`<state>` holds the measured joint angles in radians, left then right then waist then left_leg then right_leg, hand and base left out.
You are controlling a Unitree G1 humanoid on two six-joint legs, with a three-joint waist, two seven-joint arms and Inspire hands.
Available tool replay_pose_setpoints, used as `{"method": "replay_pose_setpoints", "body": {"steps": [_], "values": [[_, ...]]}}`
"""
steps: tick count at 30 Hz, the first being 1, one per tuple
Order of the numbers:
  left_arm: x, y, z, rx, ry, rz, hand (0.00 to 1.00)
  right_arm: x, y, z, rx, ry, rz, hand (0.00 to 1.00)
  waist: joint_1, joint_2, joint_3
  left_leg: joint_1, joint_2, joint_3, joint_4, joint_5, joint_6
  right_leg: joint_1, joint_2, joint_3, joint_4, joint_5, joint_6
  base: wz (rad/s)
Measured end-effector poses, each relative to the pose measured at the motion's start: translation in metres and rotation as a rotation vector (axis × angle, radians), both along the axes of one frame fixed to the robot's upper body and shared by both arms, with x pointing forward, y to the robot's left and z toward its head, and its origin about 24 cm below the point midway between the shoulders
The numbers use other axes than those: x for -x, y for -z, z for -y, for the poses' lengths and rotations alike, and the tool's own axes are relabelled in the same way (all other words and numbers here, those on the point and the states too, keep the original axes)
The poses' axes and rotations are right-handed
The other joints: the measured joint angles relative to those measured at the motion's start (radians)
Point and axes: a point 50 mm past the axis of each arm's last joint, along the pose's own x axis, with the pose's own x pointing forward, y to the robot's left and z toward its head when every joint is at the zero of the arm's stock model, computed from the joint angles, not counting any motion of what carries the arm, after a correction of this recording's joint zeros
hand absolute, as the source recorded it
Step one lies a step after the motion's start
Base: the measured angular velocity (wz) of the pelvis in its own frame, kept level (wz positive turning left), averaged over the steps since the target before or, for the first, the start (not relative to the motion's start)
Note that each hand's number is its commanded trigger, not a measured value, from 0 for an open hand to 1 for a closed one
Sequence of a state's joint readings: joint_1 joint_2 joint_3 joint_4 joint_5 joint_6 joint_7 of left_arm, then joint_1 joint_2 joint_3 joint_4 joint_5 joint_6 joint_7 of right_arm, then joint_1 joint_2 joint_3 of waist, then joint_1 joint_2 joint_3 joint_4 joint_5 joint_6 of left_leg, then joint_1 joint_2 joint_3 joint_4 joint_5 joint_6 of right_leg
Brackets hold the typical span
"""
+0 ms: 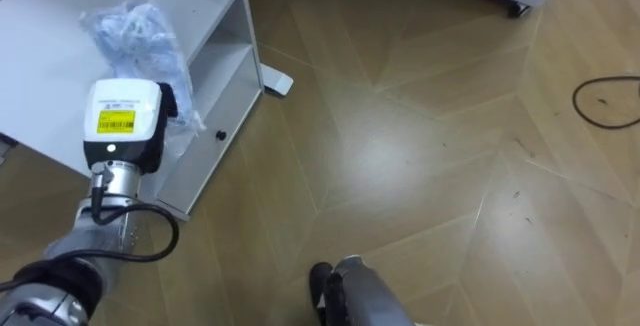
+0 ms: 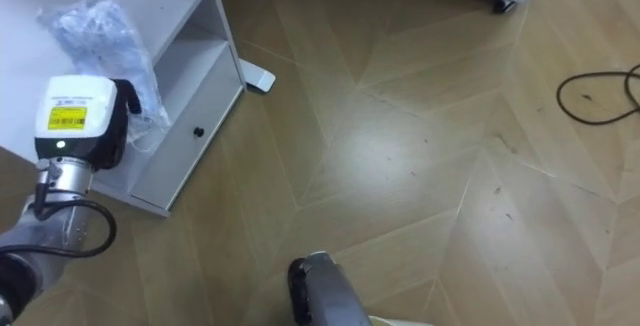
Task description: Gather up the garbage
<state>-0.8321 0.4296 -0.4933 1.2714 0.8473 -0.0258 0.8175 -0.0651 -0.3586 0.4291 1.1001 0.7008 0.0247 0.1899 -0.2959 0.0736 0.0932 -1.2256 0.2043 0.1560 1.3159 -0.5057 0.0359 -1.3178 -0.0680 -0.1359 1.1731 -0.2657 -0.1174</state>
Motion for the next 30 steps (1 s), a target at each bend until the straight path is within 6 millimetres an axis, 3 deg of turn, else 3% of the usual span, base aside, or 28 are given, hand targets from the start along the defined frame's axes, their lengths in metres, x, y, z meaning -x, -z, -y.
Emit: {"method": "replay_pose_setpoints", "body": {"steps": [8,19,25,30], "values": [[0.001,-0.001,-0.004,-0.115,0.001,-0.020,1.00,0.008,-0.002,0.004,-0.018,0.024,0.008,1.00,0.005,0.008,0.0005,0.005,-0.004,-0.003,0.006,0.000,-0.001,0.004,-0.004,-0.001,0.010,-0.003,-0.003,0.00],[0.003,0.001,-0.012,-0.122,-0.021,-0.046,1.00,0.014,-0.004,0.013,0.014,0.041,-0.002,1.00,0.036,0.011,0.0007,0.078,-0.003,-0.004,-0.001,-0.006,-0.010,0.073,-0.005,-0.003,0.013,-0.016,-0.006,0.01],[0.015,0.020,-0.016,-0.104,-0.025,-0.088,1.00,0.015,-0.003,0.016,0.079,0.040,-0.018,1.00,0.050,0.011,0.0009,0.159,-0.009,0.003,-0.040,-0.007,-0.012,0.156,-0.006,-0.003,-0.016,-0.021,-0.004,0.02],[0.017,0.021,-0.010,-0.057,0.021,-0.042,1.00,0.003,-0.007,0.019,0.168,0.031,0.003,1.00,0.067,0.008,0.0011,0.220,-0.019,0.014,-0.089,-0.002,-0.020,0.211,-0.013,-0.001,-0.055,-0.015,0.002,0.07]]}}
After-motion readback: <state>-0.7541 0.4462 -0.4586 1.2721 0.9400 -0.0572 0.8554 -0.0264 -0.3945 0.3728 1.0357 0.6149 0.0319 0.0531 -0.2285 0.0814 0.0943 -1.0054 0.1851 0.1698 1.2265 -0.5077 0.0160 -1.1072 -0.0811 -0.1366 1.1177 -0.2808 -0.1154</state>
